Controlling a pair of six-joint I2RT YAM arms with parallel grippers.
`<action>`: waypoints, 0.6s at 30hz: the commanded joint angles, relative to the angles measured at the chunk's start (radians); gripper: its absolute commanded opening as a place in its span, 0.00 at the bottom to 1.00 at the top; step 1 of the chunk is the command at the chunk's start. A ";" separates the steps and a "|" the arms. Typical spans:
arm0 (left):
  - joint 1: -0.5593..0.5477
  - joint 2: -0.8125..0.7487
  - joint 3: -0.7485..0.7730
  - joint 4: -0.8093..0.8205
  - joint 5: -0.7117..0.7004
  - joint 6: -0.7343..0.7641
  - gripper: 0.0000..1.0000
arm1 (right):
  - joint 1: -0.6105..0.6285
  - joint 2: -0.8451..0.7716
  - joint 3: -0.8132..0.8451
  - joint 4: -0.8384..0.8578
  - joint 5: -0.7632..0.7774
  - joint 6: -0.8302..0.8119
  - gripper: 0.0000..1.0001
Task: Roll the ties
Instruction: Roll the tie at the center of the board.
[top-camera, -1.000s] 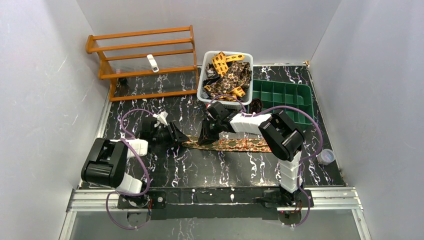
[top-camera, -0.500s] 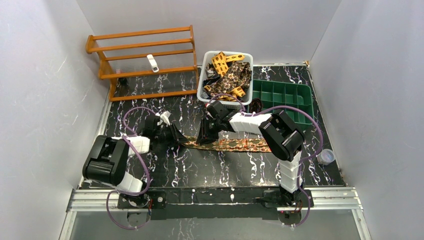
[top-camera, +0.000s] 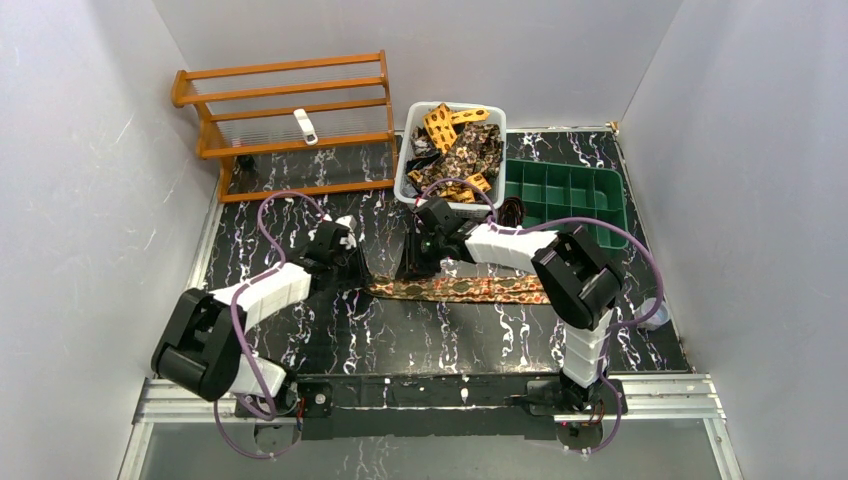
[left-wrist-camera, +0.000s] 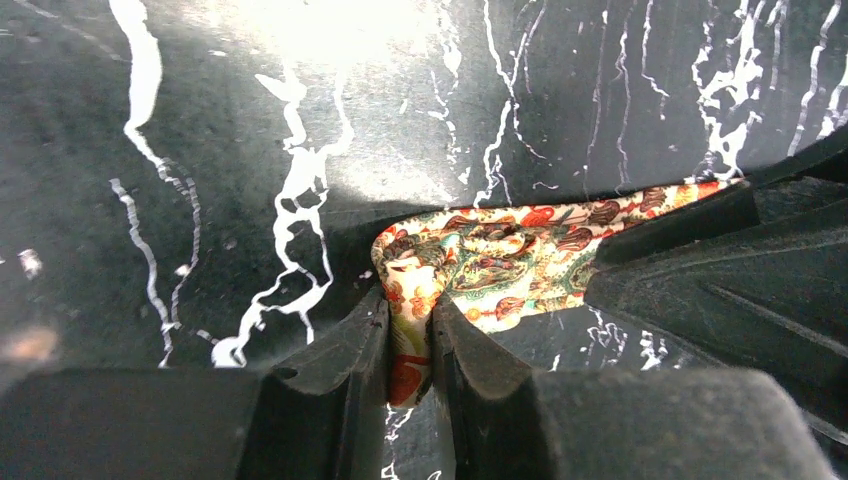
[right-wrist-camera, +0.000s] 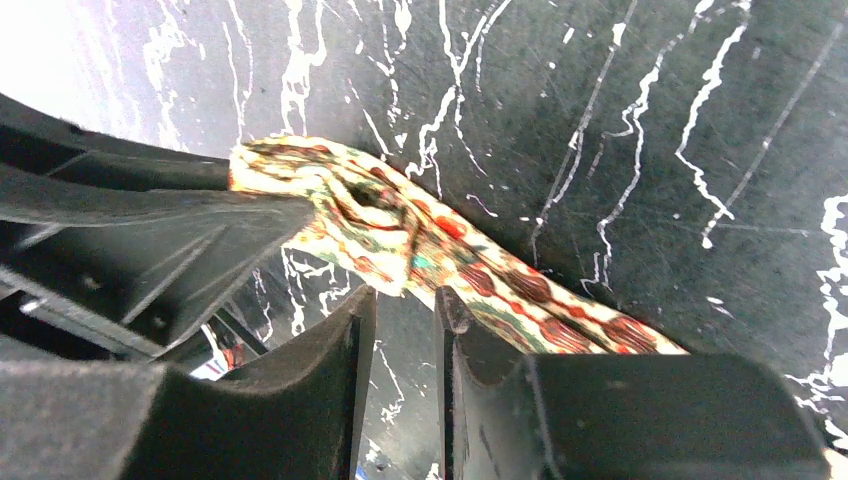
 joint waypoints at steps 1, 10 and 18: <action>-0.060 -0.083 0.062 -0.189 -0.301 -0.001 0.16 | -0.001 -0.077 -0.026 -0.001 0.059 -0.004 0.36; -0.143 -0.120 0.145 -0.307 -0.493 0.003 0.16 | 0.000 -0.030 -0.015 0.024 0.006 0.000 0.33; -0.211 -0.089 0.209 -0.362 -0.632 0.008 0.16 | 0.000 0.028 -0.005 -0.017 0.015 -0.007 0.32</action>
